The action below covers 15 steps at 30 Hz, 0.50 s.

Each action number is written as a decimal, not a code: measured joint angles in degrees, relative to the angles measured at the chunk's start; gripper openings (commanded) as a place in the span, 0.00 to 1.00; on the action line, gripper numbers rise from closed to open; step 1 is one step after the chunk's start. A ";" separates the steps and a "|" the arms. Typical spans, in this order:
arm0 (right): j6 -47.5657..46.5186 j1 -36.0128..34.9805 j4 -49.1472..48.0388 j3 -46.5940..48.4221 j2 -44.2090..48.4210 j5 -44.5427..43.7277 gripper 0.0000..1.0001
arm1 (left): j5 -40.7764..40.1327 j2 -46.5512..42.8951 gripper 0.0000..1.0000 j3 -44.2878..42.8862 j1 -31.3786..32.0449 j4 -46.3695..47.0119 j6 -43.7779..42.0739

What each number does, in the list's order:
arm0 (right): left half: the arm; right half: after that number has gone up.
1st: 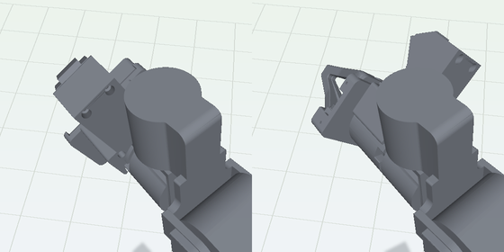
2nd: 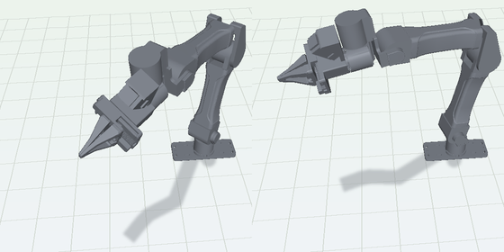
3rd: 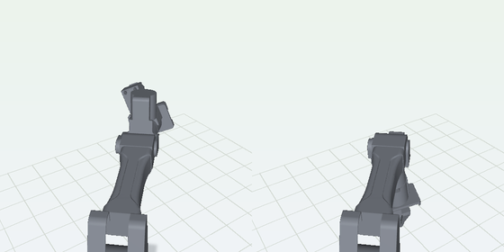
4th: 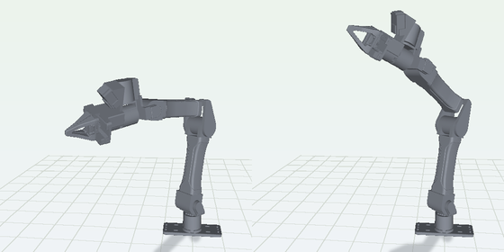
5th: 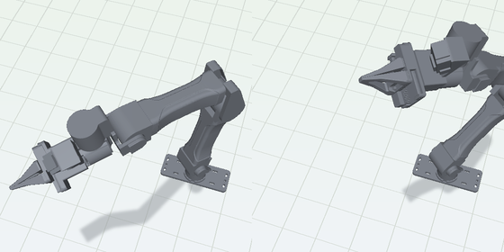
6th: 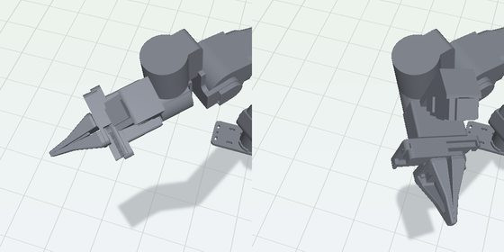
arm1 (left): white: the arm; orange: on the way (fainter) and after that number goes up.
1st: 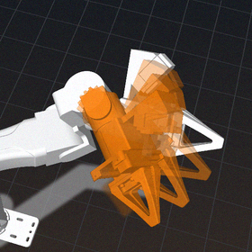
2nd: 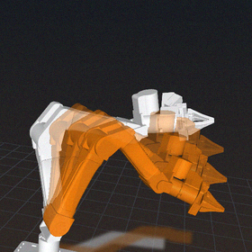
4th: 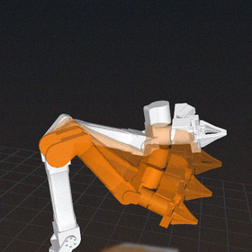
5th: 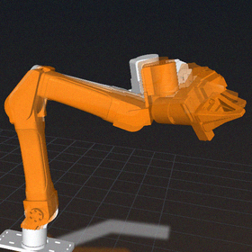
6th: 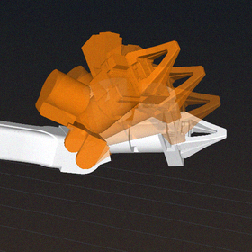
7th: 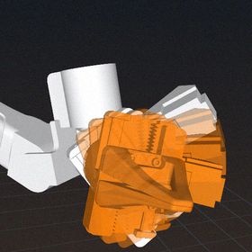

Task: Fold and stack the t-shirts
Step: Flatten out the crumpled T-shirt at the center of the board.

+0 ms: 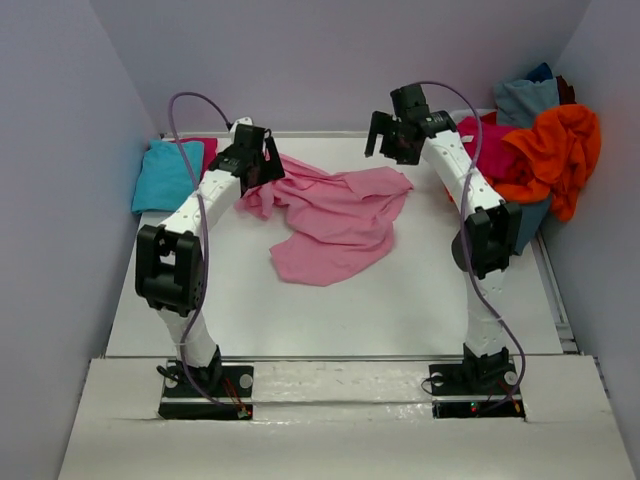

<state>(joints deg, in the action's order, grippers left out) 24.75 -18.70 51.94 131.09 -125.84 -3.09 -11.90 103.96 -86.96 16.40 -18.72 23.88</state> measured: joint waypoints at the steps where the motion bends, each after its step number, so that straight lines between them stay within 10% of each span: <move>1: 0.37 -0.11 0.42 -1.95 0.79 0.85 0.85 | 0.15 -1.60 0.99 1.07 0.09 -0.09 0.02; 15: 2.69 -10.88 1.16 -21.14 4.15 10.86 0.57 | 4.76 -8.85 0.99 12.13 2.32 -1.25 1.53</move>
<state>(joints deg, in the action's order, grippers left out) 27.44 -29.58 53.10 109.95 -121.69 7.77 -7.14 95.11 -74.83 18.72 -19.97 25.41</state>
